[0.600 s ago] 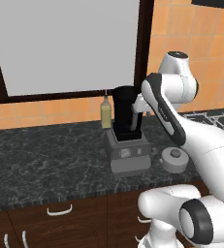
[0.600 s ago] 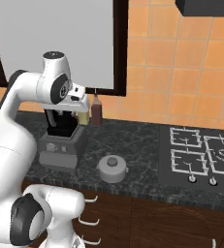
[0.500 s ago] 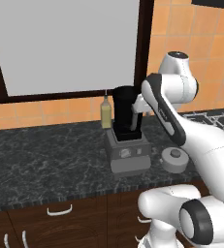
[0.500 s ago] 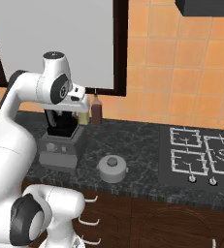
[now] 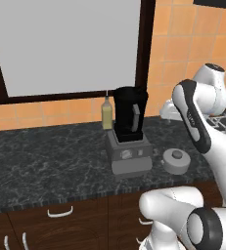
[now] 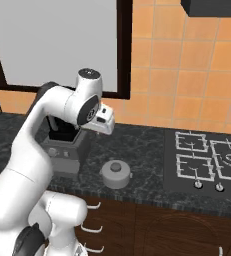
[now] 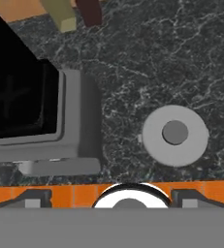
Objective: Close the lid blender by securely placing the lid on top.
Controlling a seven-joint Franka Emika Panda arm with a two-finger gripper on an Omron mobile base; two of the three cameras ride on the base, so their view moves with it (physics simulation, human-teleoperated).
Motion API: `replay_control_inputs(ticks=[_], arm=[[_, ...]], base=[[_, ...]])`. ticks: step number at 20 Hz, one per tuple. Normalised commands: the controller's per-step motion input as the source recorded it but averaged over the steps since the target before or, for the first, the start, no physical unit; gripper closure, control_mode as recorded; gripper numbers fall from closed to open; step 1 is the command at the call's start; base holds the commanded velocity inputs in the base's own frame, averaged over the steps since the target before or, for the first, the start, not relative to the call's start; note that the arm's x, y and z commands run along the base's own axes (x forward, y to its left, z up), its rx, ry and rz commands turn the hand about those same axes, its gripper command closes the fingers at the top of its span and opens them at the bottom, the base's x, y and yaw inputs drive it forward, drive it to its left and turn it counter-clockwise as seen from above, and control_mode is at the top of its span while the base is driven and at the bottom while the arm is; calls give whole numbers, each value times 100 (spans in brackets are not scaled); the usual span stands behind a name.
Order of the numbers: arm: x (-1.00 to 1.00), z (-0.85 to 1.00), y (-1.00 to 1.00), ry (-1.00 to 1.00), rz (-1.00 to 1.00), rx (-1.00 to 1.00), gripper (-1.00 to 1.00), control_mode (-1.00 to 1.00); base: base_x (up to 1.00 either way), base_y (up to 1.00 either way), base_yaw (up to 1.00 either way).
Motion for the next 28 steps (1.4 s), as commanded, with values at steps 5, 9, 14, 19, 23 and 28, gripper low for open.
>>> replay_control_inputs(ticks=[5, 9, 14, 19, 23, 28], arm=[[2, -60, -55, 13, -13, 0, -100, -100], [17, -77, -20, 19, -3, -7, -100, -100], [17, -73, -9, 19, 0, -3, -100, -100], [8, -30, -27, 0, 0, 0, -100, -100], [23, -35, -17, 0, 1, 0, -100, -100], [26, -47, 1, 0, 5, 0, -100, -100]], base=[[0, 0, 0], [0, 0, 0], [0, 0, 0], [0, 0, 0], [0, 0, 0], [0, 0, 0]])
